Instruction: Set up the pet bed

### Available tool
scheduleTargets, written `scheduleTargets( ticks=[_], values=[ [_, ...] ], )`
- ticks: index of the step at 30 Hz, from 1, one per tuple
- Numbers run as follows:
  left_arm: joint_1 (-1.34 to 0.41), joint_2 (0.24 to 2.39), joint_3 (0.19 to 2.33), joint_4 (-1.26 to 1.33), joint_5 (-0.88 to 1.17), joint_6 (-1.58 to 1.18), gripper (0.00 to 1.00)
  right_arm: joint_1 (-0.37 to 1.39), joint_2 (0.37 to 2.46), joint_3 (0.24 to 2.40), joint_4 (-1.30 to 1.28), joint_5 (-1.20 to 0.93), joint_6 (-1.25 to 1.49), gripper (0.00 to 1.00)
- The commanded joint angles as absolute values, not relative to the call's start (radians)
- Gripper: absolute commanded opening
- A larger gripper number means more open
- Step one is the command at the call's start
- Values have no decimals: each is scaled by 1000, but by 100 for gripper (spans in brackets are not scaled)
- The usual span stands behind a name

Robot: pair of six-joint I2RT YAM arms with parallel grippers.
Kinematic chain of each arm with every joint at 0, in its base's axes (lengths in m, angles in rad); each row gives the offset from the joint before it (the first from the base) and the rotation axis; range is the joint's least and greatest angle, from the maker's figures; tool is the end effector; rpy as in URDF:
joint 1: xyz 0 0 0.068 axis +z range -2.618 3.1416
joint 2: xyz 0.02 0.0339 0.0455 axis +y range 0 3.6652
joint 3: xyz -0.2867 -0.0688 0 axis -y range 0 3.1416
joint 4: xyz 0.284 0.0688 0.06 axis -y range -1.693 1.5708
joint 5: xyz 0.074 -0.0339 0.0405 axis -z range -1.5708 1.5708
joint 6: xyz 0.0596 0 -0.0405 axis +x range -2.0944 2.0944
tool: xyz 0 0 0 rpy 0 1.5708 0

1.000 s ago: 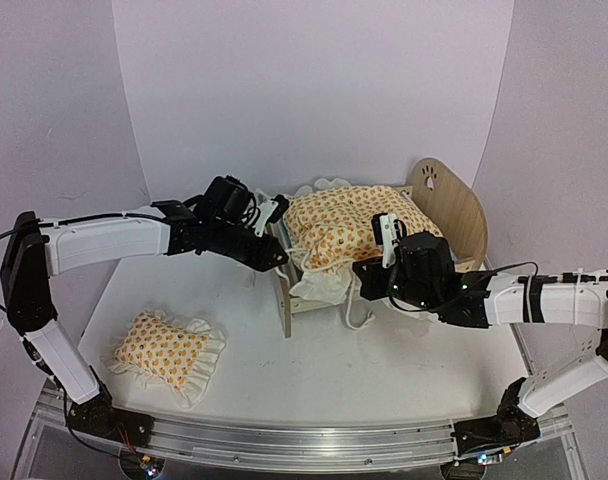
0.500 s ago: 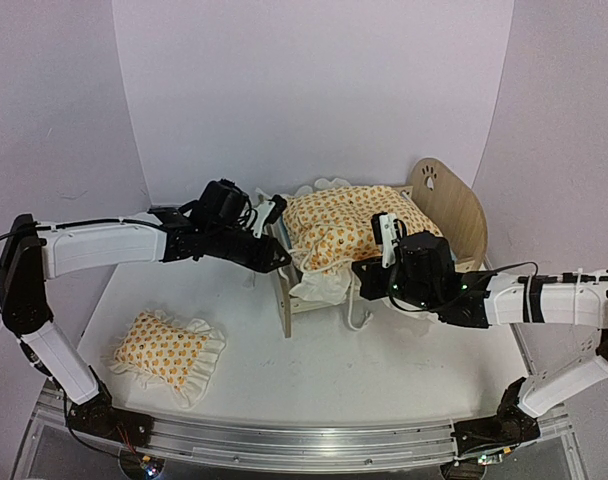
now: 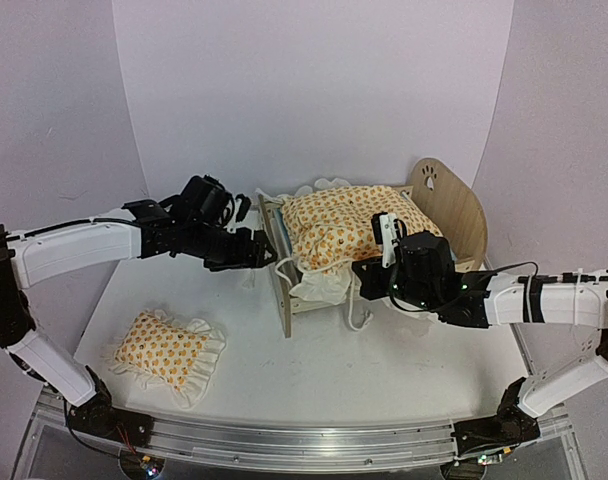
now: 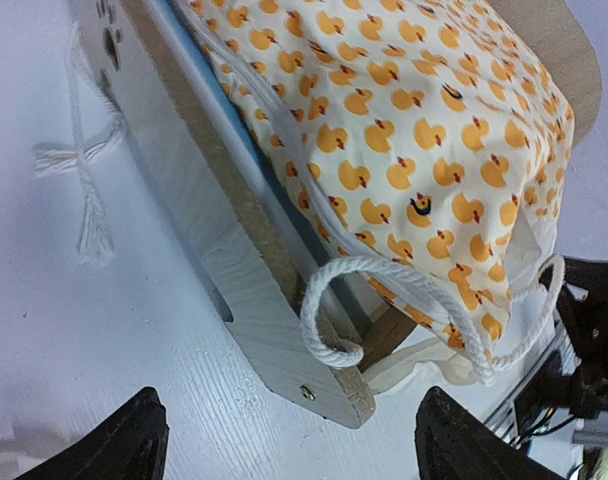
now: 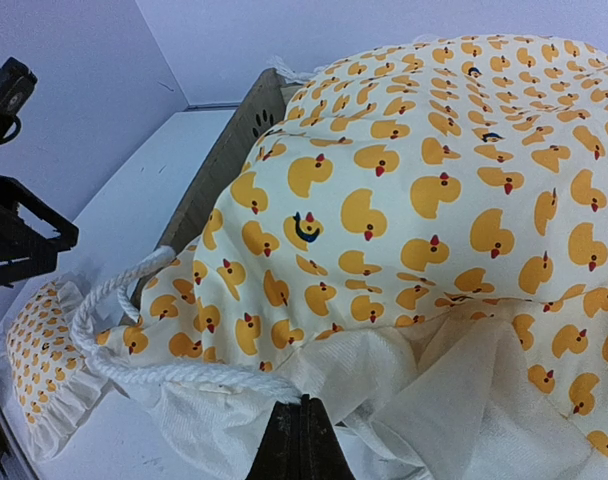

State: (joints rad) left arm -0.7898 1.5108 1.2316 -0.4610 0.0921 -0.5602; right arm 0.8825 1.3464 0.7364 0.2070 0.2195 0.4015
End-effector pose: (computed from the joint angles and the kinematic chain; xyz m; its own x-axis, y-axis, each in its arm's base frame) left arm 0.2712 -0.2814 0.2892 -0.8034 0.0589 -0.5925 0.3873 0.8075 -0.4449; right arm 0.2291 0.2582 0.2277 -0.4742 0.0239 -0.8801 -0.4794 0.8314 0.2809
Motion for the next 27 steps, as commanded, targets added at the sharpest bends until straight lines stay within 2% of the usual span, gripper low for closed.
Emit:
scheduleTargets(
  ticks=[1, 5, 8, 9, 12, 18, 19, 21, 24, 27],
  values=[
    [-781, 1489, 1253, -498, -69, -852, 82, 886, 1335, 770, 265, 218, 396, 0],
    [-739, 1623, 1310, -453, 62, -858, 62, 887, 1336, 763, 267, 225, 389, 0],
    [-726, 1696, 1378, -422, 51, -852, 57, 886, 1335, 749, 277, 226, 391, 0],
    [-726, 1714, 1402, -419, 22, -848, 56, 885, 1332, 743, 282, 228, 394, 0],
    [-728, 1766, 1439, -411, 17, -874, 65, 886, 1330, 729, 294, 228, 397, 0],
    [-740, 1826, 1439, -411, -27, -992, 66, 886, 1350, 730, 296, 228, 376, 0],
    [-743, 1828, 1443, -414, -47, -997, 66, 887, 1353, 731, 296, 226, 374, 0],
    [-750, 1838, 1468, -450, -97, -1020, 56, 885, 1363, 736, 296, 218, 369, 0],
    [-756, 1871, 1504, -471, -97, -1066, 48, 891, 1395, 761, 275, 226, 335, 0],
    [-765, 1921, 1576, -530, -90, -1087, 44, 901, 1445, 815, 197, 291, 271, 0]
  ],
)
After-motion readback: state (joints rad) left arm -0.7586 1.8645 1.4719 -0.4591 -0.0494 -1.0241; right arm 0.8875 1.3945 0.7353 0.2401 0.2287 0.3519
